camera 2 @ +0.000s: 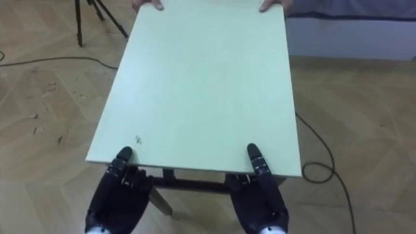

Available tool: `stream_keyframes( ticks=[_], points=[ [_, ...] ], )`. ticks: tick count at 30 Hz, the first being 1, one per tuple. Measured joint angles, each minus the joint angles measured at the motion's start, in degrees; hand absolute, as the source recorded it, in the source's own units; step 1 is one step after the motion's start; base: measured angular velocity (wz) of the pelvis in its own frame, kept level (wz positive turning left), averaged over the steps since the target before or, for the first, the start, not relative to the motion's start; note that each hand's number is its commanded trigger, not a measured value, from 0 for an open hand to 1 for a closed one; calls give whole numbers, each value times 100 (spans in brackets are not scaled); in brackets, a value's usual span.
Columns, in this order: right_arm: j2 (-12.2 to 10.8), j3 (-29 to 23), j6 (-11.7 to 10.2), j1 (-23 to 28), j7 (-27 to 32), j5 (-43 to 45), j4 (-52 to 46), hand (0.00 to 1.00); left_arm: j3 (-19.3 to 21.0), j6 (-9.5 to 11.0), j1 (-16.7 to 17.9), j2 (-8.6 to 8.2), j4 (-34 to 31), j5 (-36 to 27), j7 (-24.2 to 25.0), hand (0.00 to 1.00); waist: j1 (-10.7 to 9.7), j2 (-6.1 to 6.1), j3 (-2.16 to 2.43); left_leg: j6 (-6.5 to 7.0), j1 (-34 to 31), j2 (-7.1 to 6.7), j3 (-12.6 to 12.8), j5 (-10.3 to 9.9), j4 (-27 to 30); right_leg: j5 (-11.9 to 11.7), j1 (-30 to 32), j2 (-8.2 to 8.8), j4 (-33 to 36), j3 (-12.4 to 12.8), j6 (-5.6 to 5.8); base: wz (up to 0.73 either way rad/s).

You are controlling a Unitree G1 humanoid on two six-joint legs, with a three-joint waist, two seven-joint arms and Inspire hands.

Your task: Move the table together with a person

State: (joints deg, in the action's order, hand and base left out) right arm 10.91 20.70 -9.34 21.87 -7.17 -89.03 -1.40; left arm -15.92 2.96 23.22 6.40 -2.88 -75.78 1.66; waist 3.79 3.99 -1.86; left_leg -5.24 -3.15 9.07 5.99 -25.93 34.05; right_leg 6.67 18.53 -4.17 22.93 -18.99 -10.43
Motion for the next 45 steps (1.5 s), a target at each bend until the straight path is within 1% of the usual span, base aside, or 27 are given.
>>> stream_keyframes(
  ticks=[2, 3, 7, 8, 9, 10, 11, 13, 14, 15, 17, 20, 22, 24, 25, 26, 27, 29, 32, 33, 35, 37, 40, 42, 43, 44, 45],
  points=[
    [0, -44, 21, -133, 0, -9, 3, 100, -21, 46, -174, 12, 5, -66, -23, 100, -18, 12, 6, 175, 4, -112, 2, -172, -471, -233, 296, 70, -12, -18, 16, -2],
    [-35, -108, 63, -161, 2, -34, 7, 100, -79, 109, -286, 30, 84, -100, -52, 100, -40, -24, 13, 348, -134, -294, 1, -158, -477, -378, 428, 198, -26, -9, 47, 0],
    [-10, -294, 150, 109, -12, -14, 5, 100, -235, 121, -258, 18, 256, -110, -51, 100, -103, -37, 48, 679, -312, -641, 59, 134, -506, -872, 348, 531, -435, 44, 286, 7],
    [-2, -331, 262, 195, -12, -10, 5, 100, -241, 120, -189, 38, 260, -95, -51, 100, -178, -87, 78, 773, -335, -782, 87, 264, -596, -1032, 302, 634, -642, 89, 455, 6],
    [8, -349, 323, 270, -12, -2, 8, 100, -269, 113, -120, 79, 260, -121, -50, 100, -208, -93, 79, 861, -335, -876, 132, 403, -690, -1259, 205, 683, -856, 176, 777, 0],
    [14, -350, 328, 301, -12, -6, 11, 100, -296, 113, -98, 103, 259, -135, -50, 100, -213, -92, 79, 904, -338, -905, 158, 463, -729, -1354, 165, 706, -973, 202, 989, -5],
    [12, -344, 337, 334, -12, -25, 13, 100, -331, 113, -85, 160, 256, -182, -51, 100, -223, -111, 74, 984, -380, -950, 219, 574, -769, -1496, 172, 759, -1021, 333, 1396, 15],
    [-7, -371, 395, 384, -10, -27, 28, 100, -344, 87, -87, 210, 259, -219, -68, 100, -469, -151, 74, 1059, -478, -934, 496, 725, -784, -1191, 349, 1029, -168, 532, 1266, 61],
    [-18, -396, 392, 485, -39, -53, 23, 100, -368, 2, -117, 215, 259, -191, -97, 100, -578, -187, 78, 1078, -498, -900, 743, 865, -904, -664, 447, 1253, 753, 618, 1227, 81],
    [-19, -410, 355, 588, -89, -87, 23, 100, -415, -23, -121, 247, 260, -129, -102, 100, -596, -231, 95, 1096, -489, -891, 932, 1015, -1077, -181, 404, 1435, 1574, 732, 1230, 63],
    [-20, -400, 337, 640, -107, -114, 21, 100, -405, -24, -89, 262, 259, -61, -93, 100, -564, -323, 97, 1108, -475, -898, 1117, 1202, -1312, 277, 44, 1706, 2404, 895, 1358, 12],
    [-13, -373, 341, 623, -107, -156, -21, 100, -371, -55, -79, 323, 172, -67, -64, 100, -481, -451, 123, 1069, -729, -902, 1137, 1360, -1260, 247, -746, 1999, 2633, 1091, 1442, -7],
    [-11, -342, 314, 580, -105, -197, -31, 100, -365, -56, -79, 311, 131, -64, -63, 100, -394, -504, 78, 1014, -868, -878, 1106, 1429, -1152, 301, -737, 1801, 2266, 1070, 1525, -18],
    [9, -338, 325, 582, -105, -217, -33, 100, -390, -58, -65, 316, 107, -56, -62, 100, -340, -485, 145, 1015, -943, -831, 1090, 1559, -1302, 375, -781, 1642, 1831, 1206, 1648, -23],
    [9, -307, 316, 522, -109, -215, -52, 100, -362, -51, -64, 322, 30, -12, -62, 100, -280, -537, 149, 1047, -1064, -782, 1151, 1656, -1411, 489, -847, 1604, 1505, 1274, 1808, -23],
    [-19, -279, 304, 432, -110, -215, -54, 100, -304, -48, -99, 355, -47, 7, -62, 100, -286, -651, 94, 1109, -1181, -769, 1320, 1723, -1437, 666, -859, 1637, 1376, 1323, 1782, 0],
    [-95, -275, 279, 426, -110, -215, -53, 100, -270, -49, -157, 383, -46, 37, -63, 100, -348, -815, 102, 1157, -1281, -775, 1605, 1748, -1344, 867, -901, 1732, 1540, 1290, 1707, 24],
    [-174, -207, 181, 414, -109, -269, -53, 100, -241, -50, -243, 384, -53, 101, -75, 100, -316, -973, 104, 1200, -1442, -755, 1824, 1758, -1181, 1181, -1093, 1726, 1541, 1267, 1645, 23],
    [-168, -180, 179, 217, -74, -317, -43, 100, -205, -35, -394, 389, -63, 104, -85, 100, -160, -938, 75, 1209, -1846, -424, 2059, 1826, -845, 1565, -1338, 1518, 916, 1232, 1570, -5],
    [-161, -176, 186, 98, -66, -319, 39, 100, -168, -34, -407, 380, -60, 106, -104, 100, -94, -868, 49, 1178, -1941, -272, 2069, 1950, -846, 1640, -1348, 1396, 681, 1115, 1462, -18],
    [-168, -175, 201, -19, -67, -318, 157, 100, -161, -28, -393, 407, -58, 103, -109, 100, -16, -806, 40, 1088, -1943, -106, 2051, 2238, -1090, 1548, -1246, 1148, 478, 1031, 1299, -18],
    [-171, -200, 272, -49, -69, -318, 185, 100, -157, -15, -391, 443, -59, 110, -105, 100, 69, -782, 50, 998, -1906, -63, 2022, 2629, -1490, 1437, -1163, 908, 292, 983, 1122, -10],
    [-165, -181, 278, -39, -125, -313, 274, 100, -112, -10, -273, 437, -54, 106, -86, 100, 398, -703, 59, 823, -1820, 181, 1969, 3133, -1906, 1308, -1150, 634, -57, 746, 927, -38],
    [-150, -158, 216, -14, -124, -267, 290, 100, -126, -4, -172, 421, -49, 106, -86, 100, 521, -566, 102, 517, -1796, 242, 1481, 3395, -2069, 1118, -1073, 506, -184, 538, 713, -33],
    [-145, -160, 195, -14, -125, -260, 291, 100, -127, -5, -157, 407, -49, 106, -86, 100, 573, -549, 104, 504, -1797, 233, 1384, 3369, -1988, 1078, -1031, 518, -189, 448, 675, -44],
    [-138, -159, 179, -29, -123, -225, 290, 100, -128, -5, -134, 387, -49, 100, -86, 100, 703, -543, 97, 441, -1798, 241, 1264, 3059, -1568, 993, -952, 553, -213, 352, 612, -44],
    [-116, -158, 174, -41, -123, -159, 290, 100, -130, -9, -104, 373, -47, 96, -86, 100, 730, -490, 86, 399, -1771, 245, 1189, 2557, -970, 914, -936, 578, -248, 282, 573, -38]
  ],
)
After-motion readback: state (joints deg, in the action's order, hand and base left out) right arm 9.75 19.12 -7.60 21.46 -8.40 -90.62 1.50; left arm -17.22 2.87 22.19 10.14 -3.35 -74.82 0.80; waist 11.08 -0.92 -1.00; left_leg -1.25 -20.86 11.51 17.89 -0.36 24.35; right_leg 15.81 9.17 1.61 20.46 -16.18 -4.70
